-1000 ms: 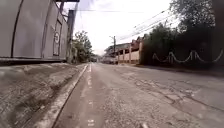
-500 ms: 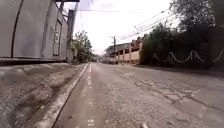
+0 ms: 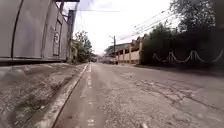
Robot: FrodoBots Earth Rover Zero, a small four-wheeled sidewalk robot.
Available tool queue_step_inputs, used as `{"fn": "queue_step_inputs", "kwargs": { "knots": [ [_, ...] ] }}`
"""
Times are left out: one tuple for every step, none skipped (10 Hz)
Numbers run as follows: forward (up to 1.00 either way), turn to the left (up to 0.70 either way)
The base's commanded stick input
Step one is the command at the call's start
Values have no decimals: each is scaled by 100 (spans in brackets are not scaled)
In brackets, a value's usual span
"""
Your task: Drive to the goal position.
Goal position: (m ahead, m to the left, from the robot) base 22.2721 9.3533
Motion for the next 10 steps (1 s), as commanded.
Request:
{"fn": "queue_step_inputs", "kwargs": {
  "knots": [
    [6, 0],
    [6, 0],
    [6, 0],
    [6, 0],
    [6, 0],
    [6, 0],
    [6, 0],
    [6, 0],
    [6, 0],
    [6, 0]
  ]
}}
